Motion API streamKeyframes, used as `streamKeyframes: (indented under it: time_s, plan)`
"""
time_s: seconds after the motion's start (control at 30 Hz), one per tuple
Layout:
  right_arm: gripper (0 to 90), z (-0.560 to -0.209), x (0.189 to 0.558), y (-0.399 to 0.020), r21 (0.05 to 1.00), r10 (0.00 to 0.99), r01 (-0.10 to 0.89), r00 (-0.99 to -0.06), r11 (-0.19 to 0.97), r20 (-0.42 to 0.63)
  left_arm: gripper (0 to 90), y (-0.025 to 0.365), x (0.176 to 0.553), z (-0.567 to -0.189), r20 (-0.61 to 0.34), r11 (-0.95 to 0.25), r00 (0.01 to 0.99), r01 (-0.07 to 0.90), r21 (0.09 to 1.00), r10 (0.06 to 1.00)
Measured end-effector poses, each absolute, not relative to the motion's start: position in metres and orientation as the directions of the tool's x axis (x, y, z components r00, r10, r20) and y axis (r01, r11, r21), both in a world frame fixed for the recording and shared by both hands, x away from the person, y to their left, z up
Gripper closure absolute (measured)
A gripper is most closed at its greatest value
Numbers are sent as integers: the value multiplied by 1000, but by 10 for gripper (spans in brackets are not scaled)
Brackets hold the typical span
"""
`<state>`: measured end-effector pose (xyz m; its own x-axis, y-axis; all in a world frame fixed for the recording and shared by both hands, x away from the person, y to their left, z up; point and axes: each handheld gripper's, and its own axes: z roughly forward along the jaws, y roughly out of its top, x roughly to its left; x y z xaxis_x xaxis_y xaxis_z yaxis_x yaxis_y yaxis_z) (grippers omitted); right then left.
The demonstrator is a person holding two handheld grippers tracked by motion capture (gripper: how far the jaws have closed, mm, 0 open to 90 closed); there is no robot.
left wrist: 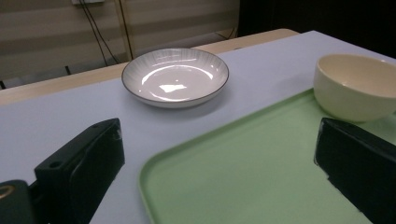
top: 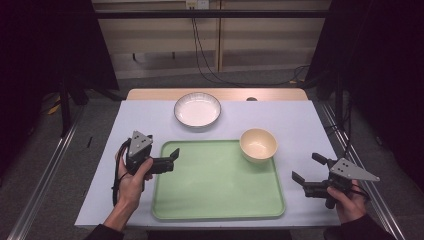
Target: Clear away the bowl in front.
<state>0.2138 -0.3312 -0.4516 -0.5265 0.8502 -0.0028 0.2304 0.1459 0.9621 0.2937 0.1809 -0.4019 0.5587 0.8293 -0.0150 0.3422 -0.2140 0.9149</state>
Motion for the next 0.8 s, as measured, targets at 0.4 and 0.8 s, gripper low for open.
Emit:
streamKeyframes:
  time_s: [0.4, 0.8]
  plan:
    - [14, -452, 214, -331, 962, 850, 229, -526, 150, -7, 20, 215, 256, -423, -41, -169, 504, 363, 916, 863]
    - [15, -453, 215, -332, 960, 852, 239, -524, 149, -1, 18, 246, 230, -436, -75, -123, 446, 398, 909, 892]
